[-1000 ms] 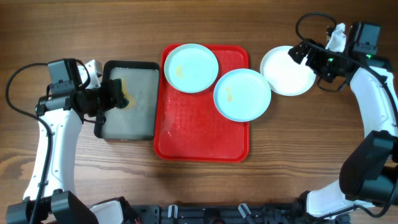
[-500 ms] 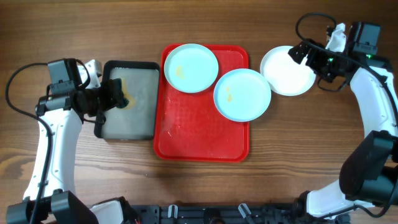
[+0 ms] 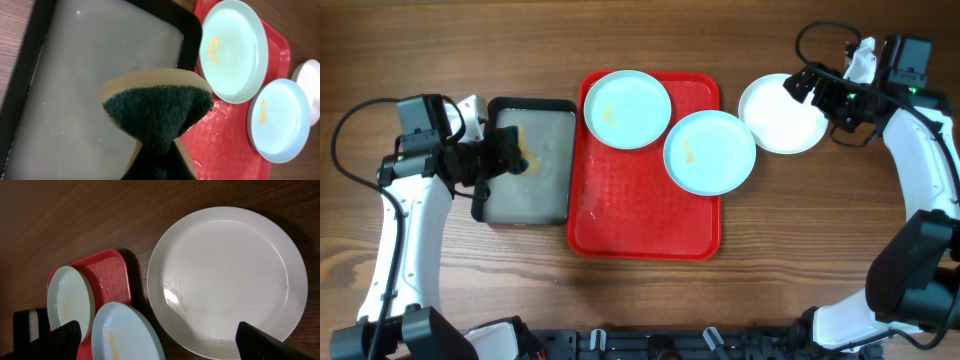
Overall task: Clean dirty plates on tray and stack at the side
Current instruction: 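Release the white plate and withdraw the right gripper, then grip the lower light-blue plate rim with right gripper, drag it to tray center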
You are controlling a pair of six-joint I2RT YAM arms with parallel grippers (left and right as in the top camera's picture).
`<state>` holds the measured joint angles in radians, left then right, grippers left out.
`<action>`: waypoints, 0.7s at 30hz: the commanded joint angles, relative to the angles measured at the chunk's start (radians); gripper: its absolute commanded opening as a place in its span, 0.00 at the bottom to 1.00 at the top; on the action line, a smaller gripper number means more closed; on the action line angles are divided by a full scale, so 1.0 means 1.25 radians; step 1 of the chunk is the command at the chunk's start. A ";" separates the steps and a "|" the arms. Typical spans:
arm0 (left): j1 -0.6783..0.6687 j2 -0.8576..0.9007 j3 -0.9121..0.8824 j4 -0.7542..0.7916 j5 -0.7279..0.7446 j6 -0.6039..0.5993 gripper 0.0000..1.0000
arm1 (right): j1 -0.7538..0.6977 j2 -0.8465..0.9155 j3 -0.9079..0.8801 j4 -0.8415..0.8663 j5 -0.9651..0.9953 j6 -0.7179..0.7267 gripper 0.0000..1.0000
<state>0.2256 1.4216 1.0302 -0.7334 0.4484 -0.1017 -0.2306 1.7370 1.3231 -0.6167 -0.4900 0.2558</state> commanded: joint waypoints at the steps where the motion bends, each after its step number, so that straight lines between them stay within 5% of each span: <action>1: 0.001 0.000 0.011 0.003 0.039 0.038 0.04 | 0.002 0.001 0.009 0.016 0.000 0.034 0.99; 5: 0.001 0.000 0.011 0.003 0.039 0.037 0.04 | 0.002 0.000 0.009 0.025 -0.001 0.221 1.00; 7: 0.001 0.000 0.011 0.003 0.039 0.037 0.04 | 0.002 0.000 0.009 0.005 -0.030 0.160 0.96; 10: 0.001 0.000 0.011 0.003 0.039 0.037 0.04 | 0.035 0.000 0.008 -0.041 -0.072 0.096 0.25; 12: 0.001 0.000 0.011 0.003 0.039 0.037 0.04 | 0.082 0.002 0.008 -0.082 -0.041 0.046 0.24; 17: 0.001 0.000 0.011 -0.001 0.039 0.037 0.04 | 0.225 0.002 0.008 -0.195 0.231 0.041 0.50; 21: 0.001 0.000 0.011 -0.013 0.039 0.037 0.04 | 0.328 0.005 0.008 -0.226 0.448 0.053 0.54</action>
<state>0.2256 1.4216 1.0302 -0.7498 0.4736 -0.0792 0.1329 1.7370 1.3243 -0.8982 -0.1791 0.3275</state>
